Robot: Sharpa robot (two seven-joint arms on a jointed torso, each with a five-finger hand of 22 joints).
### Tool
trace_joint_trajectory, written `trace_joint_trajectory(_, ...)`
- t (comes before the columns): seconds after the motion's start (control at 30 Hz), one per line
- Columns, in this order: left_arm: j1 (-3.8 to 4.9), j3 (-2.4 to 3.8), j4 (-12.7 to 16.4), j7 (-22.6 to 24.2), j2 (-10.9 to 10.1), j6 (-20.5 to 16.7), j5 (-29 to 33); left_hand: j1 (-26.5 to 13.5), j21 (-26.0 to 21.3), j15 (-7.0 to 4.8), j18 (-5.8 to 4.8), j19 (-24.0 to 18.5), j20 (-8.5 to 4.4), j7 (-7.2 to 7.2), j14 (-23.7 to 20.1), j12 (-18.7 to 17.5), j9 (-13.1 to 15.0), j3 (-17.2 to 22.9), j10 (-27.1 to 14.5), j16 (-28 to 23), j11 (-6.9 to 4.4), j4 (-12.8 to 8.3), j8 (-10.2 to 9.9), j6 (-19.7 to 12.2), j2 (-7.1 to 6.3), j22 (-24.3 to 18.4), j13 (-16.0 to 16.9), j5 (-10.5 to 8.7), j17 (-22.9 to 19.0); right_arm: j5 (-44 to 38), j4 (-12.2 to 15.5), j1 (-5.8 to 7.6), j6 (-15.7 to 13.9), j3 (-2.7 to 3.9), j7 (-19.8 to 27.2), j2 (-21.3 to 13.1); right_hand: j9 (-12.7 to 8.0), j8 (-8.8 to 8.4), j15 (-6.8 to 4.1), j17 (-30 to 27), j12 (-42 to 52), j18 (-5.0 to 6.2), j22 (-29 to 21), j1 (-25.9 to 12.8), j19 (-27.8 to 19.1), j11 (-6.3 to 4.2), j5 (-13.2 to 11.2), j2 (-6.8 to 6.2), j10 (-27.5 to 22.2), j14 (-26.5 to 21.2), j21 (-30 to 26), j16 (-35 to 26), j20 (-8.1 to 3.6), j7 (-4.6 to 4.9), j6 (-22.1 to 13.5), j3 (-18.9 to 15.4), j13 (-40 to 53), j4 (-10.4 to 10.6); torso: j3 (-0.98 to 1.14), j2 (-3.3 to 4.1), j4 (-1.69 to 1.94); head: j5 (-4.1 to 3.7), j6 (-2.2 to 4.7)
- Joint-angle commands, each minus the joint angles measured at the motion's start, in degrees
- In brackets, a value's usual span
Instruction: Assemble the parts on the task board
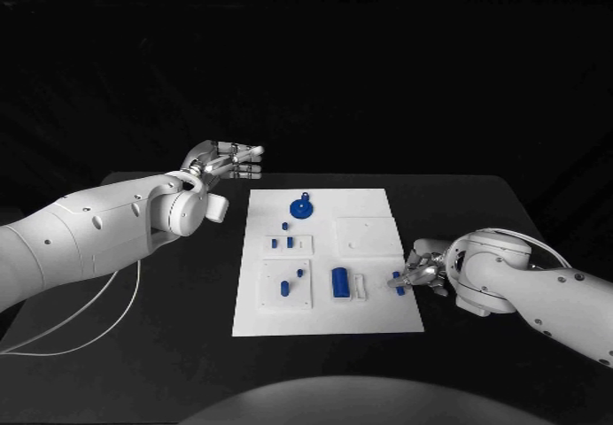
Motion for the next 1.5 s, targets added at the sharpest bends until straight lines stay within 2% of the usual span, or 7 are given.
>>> trace_joint_trajectory(0.03, -0.05, 0.04, 0.1, 0.3, 0.0, 0.4, -0.1, -0.4, 0.1, 0.01, 0.44, -0.1, 0.29, 0.17, -0.4, -0.1, -0.1, 0.0, -0.3, -0.2, -0.01, 0.4, -0.1, -0.2, -0.40, -0.1, -0.1, -0.16, 0.0, -2.2, -0.2, -0.24, -0.9, -0.17, 0.2, 0.3, -0.3, -0.28, -0.27, -0.1, -0.3, -0.33, 0.1, -0.5, 2.6, -0.20, -0.1, 0.26, -0.3, 0.1, -0.2, -0.4, -0.27, -0.15, -0.3, 0.4, -0.1, -0.7, 0.02, -0.02, 0.02, 0.03, -0.06)
trace_joint_trajectory(0.47, -0.05, 0.03, 0.1, 0.1, 0.0, 0.4, -0.2, -0.4, 0.1, 0.02, 0.44, -0.2, 0.31, 0.19, -0.4, -0.1, -0.1, 0.1, -0.4, -0.2, 0.01, 0.5, -0.1, -0.5, -0.31, -0.1, -0.1, -0.24, 0.0, -3.2, -1.1, -0.39, 0.0, -1.33, -0.2, 0.9, -1.8, -0.31, -0.13, -0.3, -0.5, -0.11, -0.1, -0.7, 2.6, -0.15, 1.2, 1.33, -0.6, 0.2, -0.8, -0.7, -0.01, -0.18, -1.0, 4.3, -0.4, -4.7, 0.00, -0.01, -0.07, 0.11, -0.30)
trace_joint_trajectory(0.67, -0.05, 0.03, 0.1, 0.1, 0.0, 0.5, -0.2, -0.4, 0.1, 0.02, 0.44, -0.2, 0.31, 0.20, -0.4, -0.1, -0.1, 0.1, -0.4, -0.2, 0.02, 0.6, -0.1, -0.7, -0.29, -0.1, -0.1, -0.27, 0.0, -3.4, -1.3, -0.48, 0.2, -1.89, -0.2, 1.3, -2.2, -0.30, -0.19, -0.2, -0.6, -0.12, -0.1, -1.0, 2.6, -0.22, 4.7, 1.77, -0.7, 0.2, -0.8, -0.6, -0.06, -0.26, -1.2, 5.7, -0.5, -6.2, 0.02, 0.01, -0.02, 0.23, -0.43)
trace_joint_trajectory(0.83, -0.05, 0.03, 0.1, 0.1, 0.0, 0.5, -0.2, -0.5, 0.1, 0.03, 0.45, -0.2, 0.31, 0.21, -0.4, -0.1, -0.1, 0.1, -0.4, -0.2, 0.01, 0.7, -0.1, -0.7, -0.23, -0.1, -0.1, -0.24, 0.0, -2.9, -1.3, -0.50, 1.1, -3.13, -0.1, 1.3, -2.8, -0.31, -0.24, -0.2, -0.7, -0.18, -0.1, -1.6, 2.6, -0.29, 10.4, 1.93, -0.9, 0.2, -0.8, -0.6, -0.10, -0.32, -1.6, 7.4, -0.6, -8.3, -0.10, -0.07, -0.07, 0.11, -0.67)
trace_joint_trajectory(0.93, -0.05, 0.03, 0.1, 0.0, 0.0, 0.7, -0.6, -0.5, 0.1, 0.03, 0.45, -0.2, 0.31, 0.21, -0.4, -0.1, -0.1, 0.1, -0.4, -0.2, 0.01, 0.7, -0.1, -0.7, -0.23, -0.1, -0.1, -0.24, 0.0, -2.8, -1.3, -0.51, 1.4, -3.56, 0.1, 1.4, -3.0, -0.24, -0.23, -0.3, -0.8, -0.21, -0.1, -3.0, 2.6, -0.38, 11.8, 2.21, -1.1, 0.1, -0.8, -0.7, -0.13, -0.25, -1.9, 10.1, -0.7, -9.3, -0.08, -0.05, -0.08, 0.09, -0.69)
trace_joint_trajectory(1.27, -0.05, 0.03, 0.3, -0.1, -0.1, 1.1, -1.4, -0.5, 0.1, 0.05, 0.46, -0.2, 0.33, 0.26, -0.5, -0.1, -0.1, 0.0, -0.4, -0.2, 0.04, 0.8, -0.1, -1.2, -0.21, -0.1, -0.1, -0.54, 0.0, -1.6, -1.8, -0.51, 0.7, -5.29, 1.1, 2.3, -0.6, -0.21, -0.30, -0.3, -1.1, -0.20, 0.1, -6.1, 2.6, -0.31, 18.2, 4.03, -1.0, 0.1, -0.8, -0.8, -0.18, -0.06, -3.0, 17.6, -1.0, -15.4, 0.02, 0.00, -0.02, 0.43, -0.93)
trace_joint_trajectory(1.5, -0.05, 0.03, 0.3, -0.1, -0.2, 1.1, -1.5, -0.5, 0.1, 0.05, 0.46, -0.2, 0.33, 0.26, -0.5, -0.1, -0.1, 0.0, -0.4, -0.2, 0.04, 0.8, -0.1, -1.2, -0.21, -0.1, -0.1, -0.54, 0.0, 1.4, -1.7, -0.51, -1.4, -5.66, 1.8, 2.6, 2.2, -0.19, -0.18, -0.1, -1.2, 0.13, 0.5, -7.5, 2.6, -0.06, 21.1, 6.11, -1.1, 0.1, -0.6, -0.7, -0.07, 0.90, -3.2, 22.6, -1.1, -18.4, -0.04, -0.03, -0.05, 0.55, -0.98)
